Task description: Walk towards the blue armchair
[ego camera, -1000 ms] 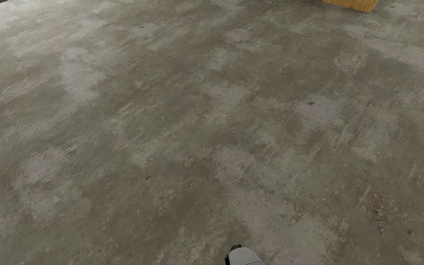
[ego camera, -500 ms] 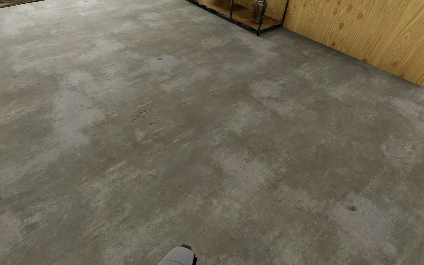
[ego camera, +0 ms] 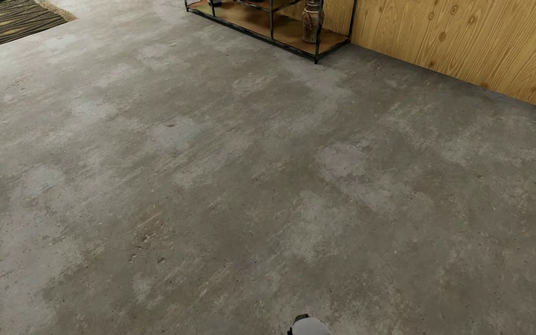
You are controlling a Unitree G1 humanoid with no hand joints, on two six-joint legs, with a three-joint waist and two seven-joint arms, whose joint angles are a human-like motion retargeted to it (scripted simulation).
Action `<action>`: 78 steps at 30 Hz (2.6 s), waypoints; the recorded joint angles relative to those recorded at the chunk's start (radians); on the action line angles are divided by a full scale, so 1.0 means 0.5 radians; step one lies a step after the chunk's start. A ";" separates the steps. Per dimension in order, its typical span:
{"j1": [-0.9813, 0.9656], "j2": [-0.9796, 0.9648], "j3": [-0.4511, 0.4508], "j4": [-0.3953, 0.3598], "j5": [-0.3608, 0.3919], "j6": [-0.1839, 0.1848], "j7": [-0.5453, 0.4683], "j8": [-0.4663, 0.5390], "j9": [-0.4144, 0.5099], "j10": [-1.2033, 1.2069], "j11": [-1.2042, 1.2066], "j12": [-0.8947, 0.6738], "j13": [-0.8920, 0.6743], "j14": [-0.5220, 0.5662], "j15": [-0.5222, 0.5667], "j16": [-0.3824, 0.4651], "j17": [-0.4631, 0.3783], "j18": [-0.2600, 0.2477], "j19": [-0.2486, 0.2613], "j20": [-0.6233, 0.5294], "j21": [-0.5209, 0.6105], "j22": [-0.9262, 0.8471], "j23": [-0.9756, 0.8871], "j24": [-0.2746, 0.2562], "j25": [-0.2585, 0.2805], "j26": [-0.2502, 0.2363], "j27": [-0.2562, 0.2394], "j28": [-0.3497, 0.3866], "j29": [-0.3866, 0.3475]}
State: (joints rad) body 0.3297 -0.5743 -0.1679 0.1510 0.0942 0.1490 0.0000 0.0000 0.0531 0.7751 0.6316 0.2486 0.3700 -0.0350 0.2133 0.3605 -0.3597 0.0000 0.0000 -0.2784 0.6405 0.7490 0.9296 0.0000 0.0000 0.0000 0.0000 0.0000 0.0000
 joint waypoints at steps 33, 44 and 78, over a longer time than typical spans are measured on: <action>-0.517 0.007 0.148 0.017 0.176 0.161 0.000 0.000 -0.026 0.798 0.310 0.087 -0.136 0.561 -0.080 -0.011 -0.074 0.000 0.000 -0.278 -0.233 0.048 0.146 0.000 0.000 0.000 0.000 0.000 0.000; -1.790 2.011 1.107 0.032 -0.144 -0.129 0.000 0.000 0.055 -0.267 -0.260 0.398 -0.754 -0.386 -0.934 0.141 -0.226 0.000 0.000 -0.231 -0.583 0.538 -0.544 0.000 0.000 0.000 0.000 0.000 0.000; -1.517 1.608 0.877 -0.275 -0.253 -0.272 0.000 0.000 -0.011 0.145 0.912 0.401 -0.444 -0.347 -0.064 -0.008 -0.058 0.000 0.000 -0.346 -0.540 0.666 -0.546 0.000 0.000 0.000 0.000 0.000 0.000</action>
State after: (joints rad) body -0.4286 0.2298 0.2707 0.0133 -0.0321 0.0131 0.0000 0.0000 0.0474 0.8477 1.0874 0.4493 0.1480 -0.2087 0.1812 0.3567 -0.3887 0.0000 0.0000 -0.4516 0.3705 1.0818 0.6566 0.0000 0.0000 0.0000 0.0000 0.0000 0.0000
